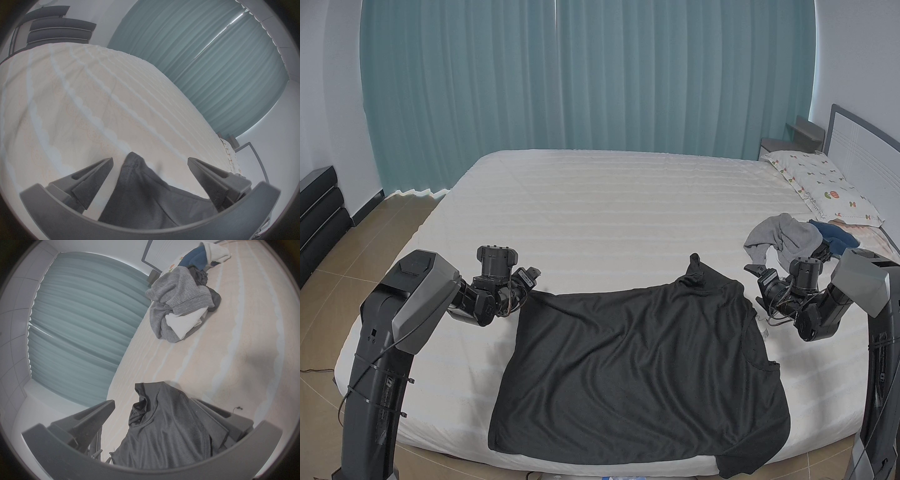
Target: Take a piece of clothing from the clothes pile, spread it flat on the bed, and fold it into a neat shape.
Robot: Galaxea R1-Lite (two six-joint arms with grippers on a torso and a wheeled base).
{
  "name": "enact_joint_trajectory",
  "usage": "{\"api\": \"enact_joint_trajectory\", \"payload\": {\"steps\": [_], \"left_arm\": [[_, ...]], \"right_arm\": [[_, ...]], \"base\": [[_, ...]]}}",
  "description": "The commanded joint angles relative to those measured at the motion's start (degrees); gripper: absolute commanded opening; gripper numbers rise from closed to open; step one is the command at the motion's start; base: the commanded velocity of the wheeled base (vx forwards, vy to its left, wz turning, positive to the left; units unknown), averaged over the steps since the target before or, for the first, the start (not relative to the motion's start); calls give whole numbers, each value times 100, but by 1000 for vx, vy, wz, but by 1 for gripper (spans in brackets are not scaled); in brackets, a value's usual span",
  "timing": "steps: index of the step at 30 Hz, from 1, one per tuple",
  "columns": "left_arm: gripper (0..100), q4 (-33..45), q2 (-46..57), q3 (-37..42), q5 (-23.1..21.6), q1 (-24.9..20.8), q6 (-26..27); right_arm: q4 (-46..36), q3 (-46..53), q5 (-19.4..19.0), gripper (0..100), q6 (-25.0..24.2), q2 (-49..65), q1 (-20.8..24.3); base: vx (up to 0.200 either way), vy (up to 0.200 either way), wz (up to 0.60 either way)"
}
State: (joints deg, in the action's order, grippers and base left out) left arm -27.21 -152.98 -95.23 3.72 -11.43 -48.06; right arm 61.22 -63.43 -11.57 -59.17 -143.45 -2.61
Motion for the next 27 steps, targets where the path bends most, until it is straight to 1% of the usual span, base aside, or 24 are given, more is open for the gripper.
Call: {"api": "enact_joint_trajectory", "payload": {"steps": [1, 11, 12, 15, 18, 21, 22, 23, 24, 27], "left_arm": [[100, -4, -215, -153, 6, -17, -2], [100, 40, -224, -145, 15, -105, -11], [0, 40, -224, -171, 24, -105, -11], [0, 5, -224, -180, 24, -105, -20], [0, -21, -215, -197, 138, -87, -28], [0, -188, -285, -373, 533, -25, -37], [0, -241, -320, -435, 630, 1, -46], [0, -241, -320, -435, 630, 1, -46], [0, -382, -399, -593, 832, 36, -37], [0, -487, -434, -637, 894, 62, -37]], "right_arm": [[57, 67, -12, 100, -7, -105, -12], [83, 76, 6, 100, -7, -131, 15], [92, 67, 6, 100, 2, -140, 15], [250, 85, 41, 100, -7, -148, 15], [338, 146, 41, 100, 2, -148, 15], [259, 111, 49, 100, 29, -148, 15], [241, 67, 49, 100, 29, -148, 15], [241, 67, 49, 100, 29, -148, 15], [162, -12, 58, 100, 37, -140, 6], [-5, -161, 58, 100, 64, -122, 15]], "base": [[0, 0, 0], [0, 0, 0], [0, 0, 0], [0, 0, 0], [0, 0, 0], [0, 0, 0], [0, 0, 0], [0, 0, 0], [0, 0, 0], [0, 0, 0]]}}
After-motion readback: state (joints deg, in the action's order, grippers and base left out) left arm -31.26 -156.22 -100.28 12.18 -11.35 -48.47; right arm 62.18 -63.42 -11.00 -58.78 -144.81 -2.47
